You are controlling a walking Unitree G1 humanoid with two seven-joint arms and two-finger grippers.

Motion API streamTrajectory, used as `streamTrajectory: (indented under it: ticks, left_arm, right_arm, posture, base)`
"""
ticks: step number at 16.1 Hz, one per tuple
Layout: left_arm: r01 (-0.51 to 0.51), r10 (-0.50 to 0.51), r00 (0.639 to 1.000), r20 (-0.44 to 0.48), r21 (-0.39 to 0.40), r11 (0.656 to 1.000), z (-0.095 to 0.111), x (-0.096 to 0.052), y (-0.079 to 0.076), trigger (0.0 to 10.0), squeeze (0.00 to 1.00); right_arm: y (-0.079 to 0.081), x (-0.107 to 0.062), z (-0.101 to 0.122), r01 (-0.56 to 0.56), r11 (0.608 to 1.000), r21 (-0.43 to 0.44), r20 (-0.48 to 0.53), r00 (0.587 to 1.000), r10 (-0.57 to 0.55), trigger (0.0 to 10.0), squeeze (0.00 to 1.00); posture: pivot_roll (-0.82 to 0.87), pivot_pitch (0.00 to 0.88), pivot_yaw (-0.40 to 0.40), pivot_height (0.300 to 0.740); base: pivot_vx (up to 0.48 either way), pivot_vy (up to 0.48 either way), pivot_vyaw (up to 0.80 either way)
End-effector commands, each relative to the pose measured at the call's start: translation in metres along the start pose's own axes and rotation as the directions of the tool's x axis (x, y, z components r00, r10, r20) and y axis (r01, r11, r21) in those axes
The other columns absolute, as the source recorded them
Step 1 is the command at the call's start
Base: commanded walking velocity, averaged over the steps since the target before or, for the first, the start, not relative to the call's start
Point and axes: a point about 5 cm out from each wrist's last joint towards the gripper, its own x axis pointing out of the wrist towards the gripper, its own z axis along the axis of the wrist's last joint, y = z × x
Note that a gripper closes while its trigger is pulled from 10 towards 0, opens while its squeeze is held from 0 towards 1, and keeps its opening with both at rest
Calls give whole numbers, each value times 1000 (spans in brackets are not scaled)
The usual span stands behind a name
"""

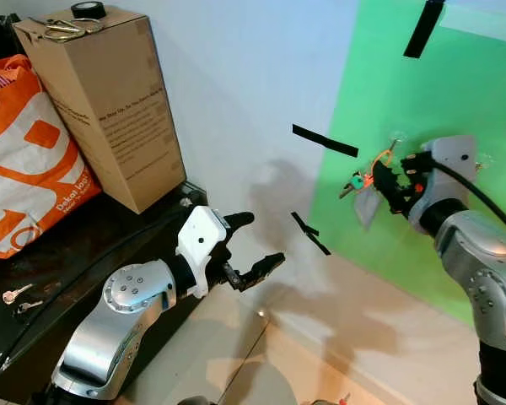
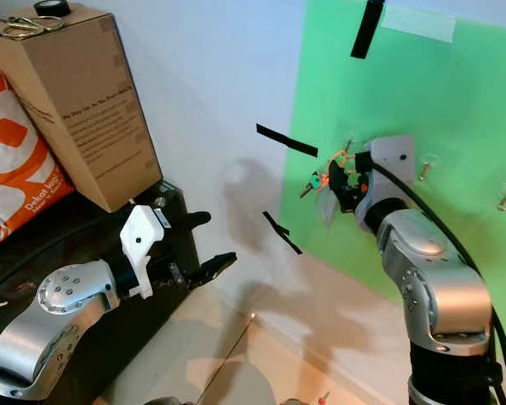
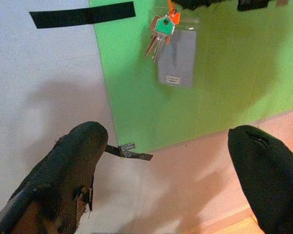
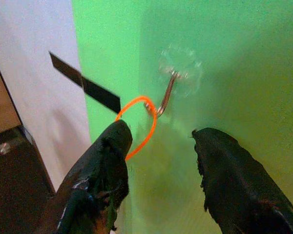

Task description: Hang keys on a hook

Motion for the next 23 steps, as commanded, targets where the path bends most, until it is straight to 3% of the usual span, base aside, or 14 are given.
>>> streamTrajectory:
  ticks: [1, 13, 15, 18, 20, 23]
  left_arm:
    - [-7, 7, 1000, -7, 15, 1000, 0, 1, 1, 10000, 0]
    - [-12, 12, 1000, 12, 2, 1000, 2, -2, -2, 10000, 0]
    - [-91, 91, 996, 21, 23, 996, 1, -5, 2, 10000, 0]
    - [-334, 335, 942, -5, 41, 942, -7, -10, 12, 10000, 0]
    - [-413, 413, 911, 9, 47, 909, -7, -12, 14, 10000, 0]
    - [-496, 498, 867, -2, 82, 864, -11, -14, 17, 10000, 0]
  right_arm:
    - [-16, -6, 21, 91, 996, 1, 80, 993, -91, 10000, 0]
    - [-5, -38, 14, -41, 998, -50, -11, 999, 40, 10000, 0]
    - [2, -44, 9, -77, 996, -50, 23, 997, 78, 10000, 0]
    - [29, -42, -17, -93, 996, 7, 32, 995, 93, 10000, 0]
    - [35, -35, -26, -88, 994, 58, 30, 996, 86, 10000, 0]
    - [46, -26, -35, -137, 989, 60, 22, 990, 136, 10000, 0]
  posture:
    - [-36, 0, 24, 740]
    - [-46, 0, 11, 740]
    - [-53, 0, 11, 740]
    - [-41, 0, 5, 740]
    - [-16, 0, -11, 740]
    - [-13, 0, -19, 740]
  base:
    - [0, 0, 0]
    - [0, 0, 0]
    - [0, 0, 0]
    - [0, 0, 250]
    - [0, 0, 775]
    - [0, 0, 800]
